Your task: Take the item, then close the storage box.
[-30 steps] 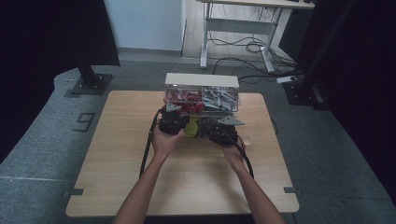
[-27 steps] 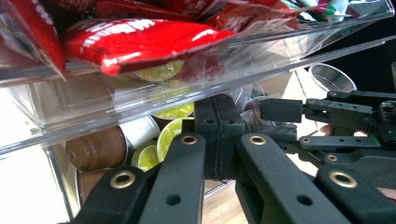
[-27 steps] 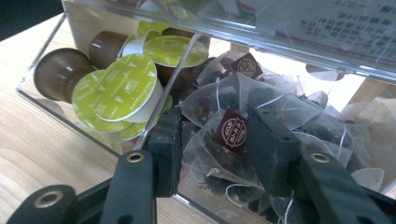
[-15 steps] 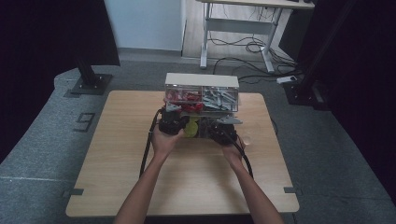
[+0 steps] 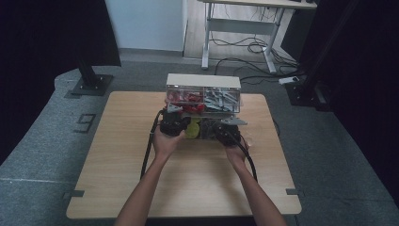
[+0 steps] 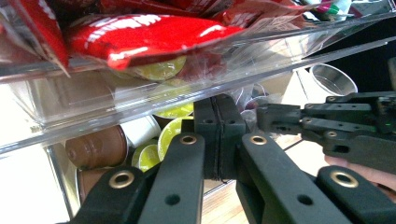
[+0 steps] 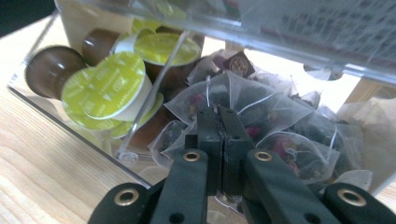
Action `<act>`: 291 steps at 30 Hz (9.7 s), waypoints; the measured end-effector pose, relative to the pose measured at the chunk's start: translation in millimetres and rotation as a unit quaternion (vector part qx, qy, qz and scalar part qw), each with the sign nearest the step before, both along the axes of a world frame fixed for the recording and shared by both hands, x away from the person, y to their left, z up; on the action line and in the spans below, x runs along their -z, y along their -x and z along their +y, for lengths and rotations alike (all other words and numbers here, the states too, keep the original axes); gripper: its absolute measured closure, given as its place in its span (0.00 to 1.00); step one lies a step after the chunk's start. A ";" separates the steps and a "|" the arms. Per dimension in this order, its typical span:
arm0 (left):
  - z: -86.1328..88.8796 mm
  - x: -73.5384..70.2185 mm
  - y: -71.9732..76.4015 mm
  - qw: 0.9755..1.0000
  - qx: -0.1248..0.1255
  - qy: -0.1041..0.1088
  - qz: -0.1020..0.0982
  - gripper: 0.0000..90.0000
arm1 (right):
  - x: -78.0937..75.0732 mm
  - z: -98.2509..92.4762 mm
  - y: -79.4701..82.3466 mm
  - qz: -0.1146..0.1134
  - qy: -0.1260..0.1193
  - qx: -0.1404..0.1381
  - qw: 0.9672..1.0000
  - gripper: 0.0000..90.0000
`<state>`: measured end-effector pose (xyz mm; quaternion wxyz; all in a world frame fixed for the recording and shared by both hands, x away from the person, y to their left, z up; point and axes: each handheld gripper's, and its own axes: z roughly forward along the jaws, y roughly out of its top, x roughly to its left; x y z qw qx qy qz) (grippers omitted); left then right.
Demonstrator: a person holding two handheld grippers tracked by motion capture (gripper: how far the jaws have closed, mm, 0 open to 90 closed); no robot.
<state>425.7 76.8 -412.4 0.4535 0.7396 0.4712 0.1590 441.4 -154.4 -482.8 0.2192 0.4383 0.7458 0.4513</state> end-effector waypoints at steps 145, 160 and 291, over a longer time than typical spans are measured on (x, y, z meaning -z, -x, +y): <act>-12.0 2.5 3.0 1.000 0.006 -0.012 0.000 1.00 | -47.2 -129.6 15.6 -0.051 -0.002 0.098 0.994 0.99; -11.7 4.7 3.9 1.000 0.006 -0.010 0.001 1.00 | -41.9 -134.7 9.5 -0.042 0.004 0.107 0.993 0.98; 0.8 73.7 22.4 0.998 0.015 0.007 0.057 1.00 | 46.8 -119.5 120.3 -0.001 -0.052 0.022 0.998 0.68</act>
